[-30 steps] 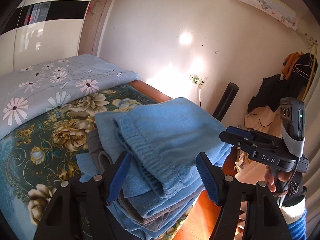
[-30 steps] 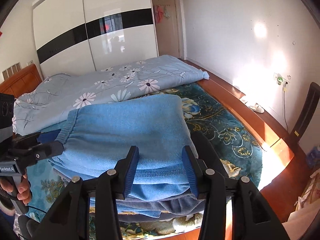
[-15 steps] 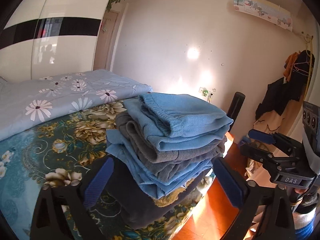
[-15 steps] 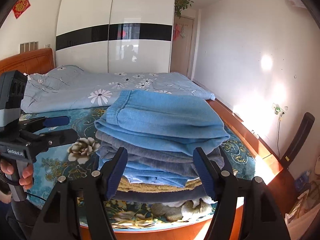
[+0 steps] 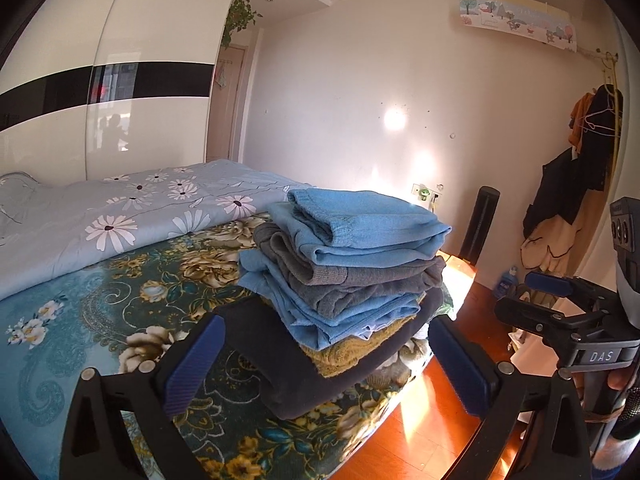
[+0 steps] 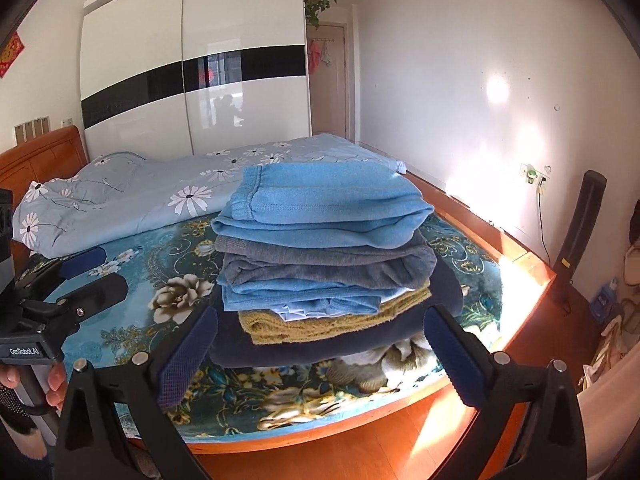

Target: Fold clothes

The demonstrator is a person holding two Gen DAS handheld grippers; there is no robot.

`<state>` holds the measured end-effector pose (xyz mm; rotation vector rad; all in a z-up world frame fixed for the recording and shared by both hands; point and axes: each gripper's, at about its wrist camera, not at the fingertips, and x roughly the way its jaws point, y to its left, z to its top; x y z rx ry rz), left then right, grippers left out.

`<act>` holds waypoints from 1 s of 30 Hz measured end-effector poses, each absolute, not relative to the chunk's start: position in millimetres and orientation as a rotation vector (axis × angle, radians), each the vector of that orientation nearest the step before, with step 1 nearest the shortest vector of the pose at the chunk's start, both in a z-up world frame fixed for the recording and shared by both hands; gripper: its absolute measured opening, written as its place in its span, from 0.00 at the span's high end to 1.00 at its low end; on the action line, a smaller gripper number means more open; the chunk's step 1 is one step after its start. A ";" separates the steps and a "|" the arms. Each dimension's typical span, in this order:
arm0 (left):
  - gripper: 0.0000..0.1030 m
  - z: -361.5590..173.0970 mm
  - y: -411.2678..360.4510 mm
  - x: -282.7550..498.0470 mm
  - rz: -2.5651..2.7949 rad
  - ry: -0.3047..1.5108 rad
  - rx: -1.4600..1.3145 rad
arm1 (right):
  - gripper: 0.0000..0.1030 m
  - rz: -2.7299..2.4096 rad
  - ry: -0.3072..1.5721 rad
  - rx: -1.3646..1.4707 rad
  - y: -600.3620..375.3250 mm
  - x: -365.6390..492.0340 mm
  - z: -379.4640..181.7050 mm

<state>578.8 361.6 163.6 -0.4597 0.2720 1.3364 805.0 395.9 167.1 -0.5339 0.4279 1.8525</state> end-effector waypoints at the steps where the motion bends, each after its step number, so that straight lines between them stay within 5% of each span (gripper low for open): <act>1: 0.00 162.9 358.6 579.9 1.345 0.283 -0.466 | 0.00 1.854 0.437 -0.537 391.6 804.1 166.7; 30: 0.00 165.7 315.5 597.5 1.525 0.457 -0.407 | 0.00 1.854 0.436 -0.569 354.3 792.9 164.5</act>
